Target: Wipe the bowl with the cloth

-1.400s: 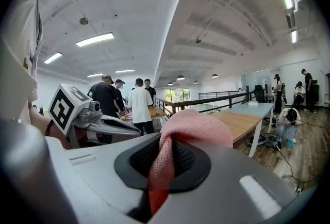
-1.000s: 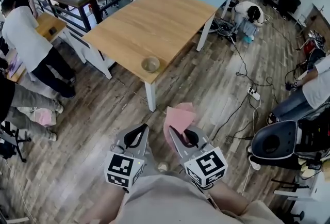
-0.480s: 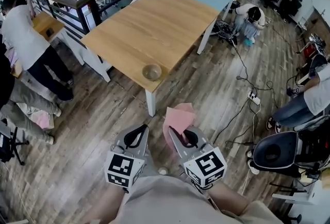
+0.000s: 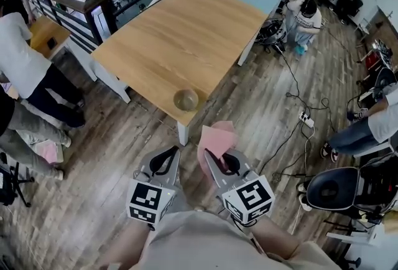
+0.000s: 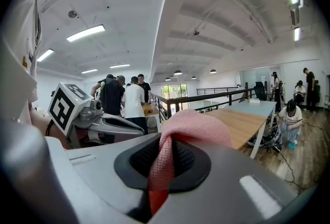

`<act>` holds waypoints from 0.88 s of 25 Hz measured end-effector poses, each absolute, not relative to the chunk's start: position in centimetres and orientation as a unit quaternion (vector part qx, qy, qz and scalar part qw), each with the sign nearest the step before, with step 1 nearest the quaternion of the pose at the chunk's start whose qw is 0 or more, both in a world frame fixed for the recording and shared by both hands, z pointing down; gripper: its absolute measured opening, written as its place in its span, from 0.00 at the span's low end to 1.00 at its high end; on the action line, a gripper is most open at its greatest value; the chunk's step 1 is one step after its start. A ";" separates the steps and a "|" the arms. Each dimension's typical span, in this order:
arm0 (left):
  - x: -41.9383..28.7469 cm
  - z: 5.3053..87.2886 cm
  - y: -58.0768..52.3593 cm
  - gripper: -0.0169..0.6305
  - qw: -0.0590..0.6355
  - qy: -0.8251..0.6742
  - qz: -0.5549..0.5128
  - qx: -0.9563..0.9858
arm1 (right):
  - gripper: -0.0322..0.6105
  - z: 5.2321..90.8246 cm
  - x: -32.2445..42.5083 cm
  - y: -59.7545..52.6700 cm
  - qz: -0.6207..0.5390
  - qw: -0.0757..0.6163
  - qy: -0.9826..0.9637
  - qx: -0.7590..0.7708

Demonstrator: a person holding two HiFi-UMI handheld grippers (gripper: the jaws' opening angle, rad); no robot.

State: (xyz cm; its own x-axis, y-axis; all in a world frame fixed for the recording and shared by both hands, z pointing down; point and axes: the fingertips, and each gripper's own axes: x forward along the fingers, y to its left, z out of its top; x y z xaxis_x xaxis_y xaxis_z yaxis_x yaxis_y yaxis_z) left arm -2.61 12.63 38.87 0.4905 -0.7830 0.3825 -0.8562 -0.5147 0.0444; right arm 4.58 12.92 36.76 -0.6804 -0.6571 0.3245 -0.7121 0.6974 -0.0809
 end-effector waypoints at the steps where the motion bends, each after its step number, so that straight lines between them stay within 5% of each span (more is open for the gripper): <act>1: -2.9 39.0 11.7 0.03 0.118 -0.475 0.162 0.857 | 0.07 36.8 4.3 11.9 0.102 0.138 -0.910 0.379; 22: -9.4 40.6 -5.9 0.03 0.130 -0.421 0.181 0.879 | 0.07 37.8 -2.1 -5.2 0.123 0.154 -0.880 0.432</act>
State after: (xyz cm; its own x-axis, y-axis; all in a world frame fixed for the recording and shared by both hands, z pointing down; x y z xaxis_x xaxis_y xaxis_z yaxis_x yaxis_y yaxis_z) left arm -9.42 -5.87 40.61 0.5804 -0.6930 0.4277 -0.7869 -0.6124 0.0757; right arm -2.07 -5.23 37.78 -0.5789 -0.7227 0.3776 -0.7984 0.5963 -0.0829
